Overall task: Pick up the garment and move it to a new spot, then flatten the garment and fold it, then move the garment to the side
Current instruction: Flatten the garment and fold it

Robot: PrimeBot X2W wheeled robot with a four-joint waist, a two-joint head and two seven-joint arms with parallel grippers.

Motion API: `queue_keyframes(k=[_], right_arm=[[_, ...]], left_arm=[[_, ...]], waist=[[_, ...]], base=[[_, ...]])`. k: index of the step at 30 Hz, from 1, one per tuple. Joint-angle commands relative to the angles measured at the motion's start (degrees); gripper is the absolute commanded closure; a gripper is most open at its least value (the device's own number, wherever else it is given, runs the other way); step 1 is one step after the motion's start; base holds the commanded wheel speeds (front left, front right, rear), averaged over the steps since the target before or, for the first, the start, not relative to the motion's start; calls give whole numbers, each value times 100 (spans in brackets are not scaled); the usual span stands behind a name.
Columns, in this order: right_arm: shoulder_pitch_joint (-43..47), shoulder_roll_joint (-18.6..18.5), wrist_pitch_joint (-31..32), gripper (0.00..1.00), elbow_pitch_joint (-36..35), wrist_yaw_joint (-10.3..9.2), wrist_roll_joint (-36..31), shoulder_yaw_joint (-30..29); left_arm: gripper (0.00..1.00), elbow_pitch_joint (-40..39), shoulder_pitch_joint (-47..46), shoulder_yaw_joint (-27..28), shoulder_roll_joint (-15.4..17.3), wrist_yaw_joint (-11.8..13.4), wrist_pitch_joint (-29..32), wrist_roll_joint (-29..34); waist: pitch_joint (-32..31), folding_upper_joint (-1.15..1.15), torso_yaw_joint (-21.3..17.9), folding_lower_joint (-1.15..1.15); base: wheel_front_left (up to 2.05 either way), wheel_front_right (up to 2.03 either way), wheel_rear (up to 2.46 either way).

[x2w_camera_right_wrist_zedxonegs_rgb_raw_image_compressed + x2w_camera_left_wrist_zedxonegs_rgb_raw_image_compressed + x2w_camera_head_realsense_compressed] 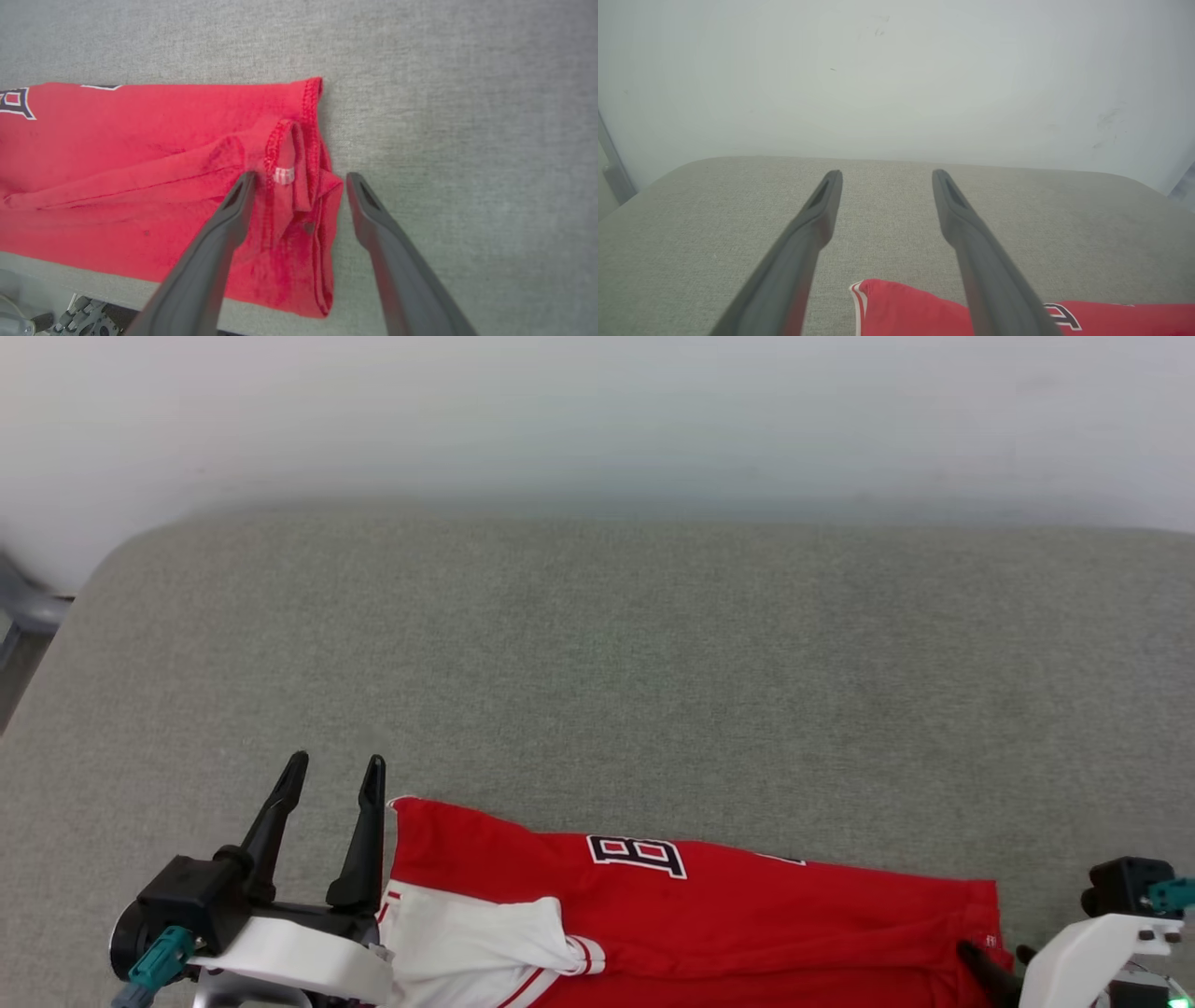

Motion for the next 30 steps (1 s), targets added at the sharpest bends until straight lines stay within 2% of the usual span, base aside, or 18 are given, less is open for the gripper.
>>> queue_keyframes(k=[1,8,9,10,12,22,30], right_arm=[[-124,-6,-2,0,96,-5,32,51],[-274,28,231,0,941,-5,159,342],[-271,38,266,5,1049,-5,142,395],[-271,71,313,52,1135,-4,195,445],[-274,91,318,100,1227,-3,243,542],[-443,-222,13,100,976,-5,352,747],[-550,-619,-53,100,787,-7,118,439]], left_arm=[[0,-20,9,43,-58,-10,-13,43],[0,32,-30,189,-245,-165,-13,175],[0,38,-30,207,-270,-190,-13,198],[0,43,-32,222,-294,-211,-13,218],[0,63,-21,255,-331,-246,-13,244],[0,231,205,319,-414,-252,-14,352],[0,291,346,298,-424,-205,-5,319]], waist=[[117,0,84,0],[293,0,190,0],[303,0,196,0],[312,0,203,0],[317,0,202,0],[-35,0,-61,0],[-283,0,-326,0]], base=[[0,0,0],[0,0,0],[0,0,0],[0,0,0],[0,0,0],[0,0,0],[0,0,0]])
